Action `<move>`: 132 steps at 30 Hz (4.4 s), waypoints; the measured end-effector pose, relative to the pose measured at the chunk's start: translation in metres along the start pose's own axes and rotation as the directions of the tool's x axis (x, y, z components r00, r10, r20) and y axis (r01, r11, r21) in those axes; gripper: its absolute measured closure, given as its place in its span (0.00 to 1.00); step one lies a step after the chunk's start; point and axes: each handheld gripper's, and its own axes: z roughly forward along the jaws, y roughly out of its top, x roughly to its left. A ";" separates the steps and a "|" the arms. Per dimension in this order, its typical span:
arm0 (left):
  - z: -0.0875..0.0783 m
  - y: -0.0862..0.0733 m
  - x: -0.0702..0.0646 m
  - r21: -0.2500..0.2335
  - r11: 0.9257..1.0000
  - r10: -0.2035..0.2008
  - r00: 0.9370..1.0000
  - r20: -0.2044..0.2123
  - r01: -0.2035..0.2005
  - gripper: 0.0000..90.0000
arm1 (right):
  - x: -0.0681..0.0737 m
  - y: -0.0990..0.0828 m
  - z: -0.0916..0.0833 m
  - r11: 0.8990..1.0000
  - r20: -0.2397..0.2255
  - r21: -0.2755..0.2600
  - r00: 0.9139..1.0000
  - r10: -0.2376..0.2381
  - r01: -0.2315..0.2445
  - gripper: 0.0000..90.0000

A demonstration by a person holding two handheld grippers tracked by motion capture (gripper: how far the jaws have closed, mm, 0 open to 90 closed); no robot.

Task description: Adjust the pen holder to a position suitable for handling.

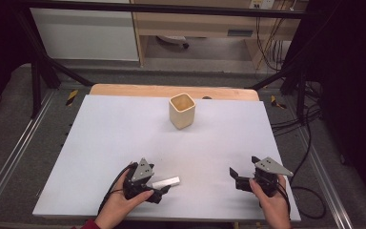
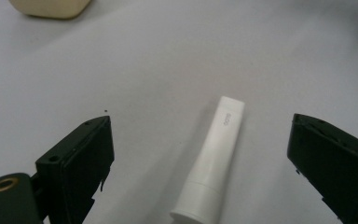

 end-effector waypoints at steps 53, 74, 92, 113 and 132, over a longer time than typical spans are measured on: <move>0.014 -0.009 0.004 0.163 0.985 0.039 0.997 0.074 -0.050 0.63 | 0.002 -0.001 0.007 0.998 -0.030 0.061 1.000 0.000 0.002 0.06; 0.015 -0.004 -0.002 0.189 0.972 0.131 0.990 0.058 -0.140 0.74 | 0.004 -0.001 0.009 0.998 -0.042 0.065 0.999 -0.009 0.012 0.06; 0.006 0.009 0.030 -0.064 0.998 0.015 0.998 -0.063 -0.019 0.75 | 0.023 0.058 0.028 0.995 0.006 -0.081 0.999 -0.053 0.054 0.04; -0.005 0.008 0.042 -0.250 0.966 -0.090 0.989 -0.120 0.058 0.75 | 0.046 0.115 0.064 0.987 0.024 -0.163 1.000 0.009 -0.005 0.03; -0.008 0.009 0.037 -0.305 0.951 -0.100 0.986 -0.132 0.056 0.75 | 0.098 0.088 0.079 0.993 -0.132 -0.115 0.991 0.015 -0.030 0.03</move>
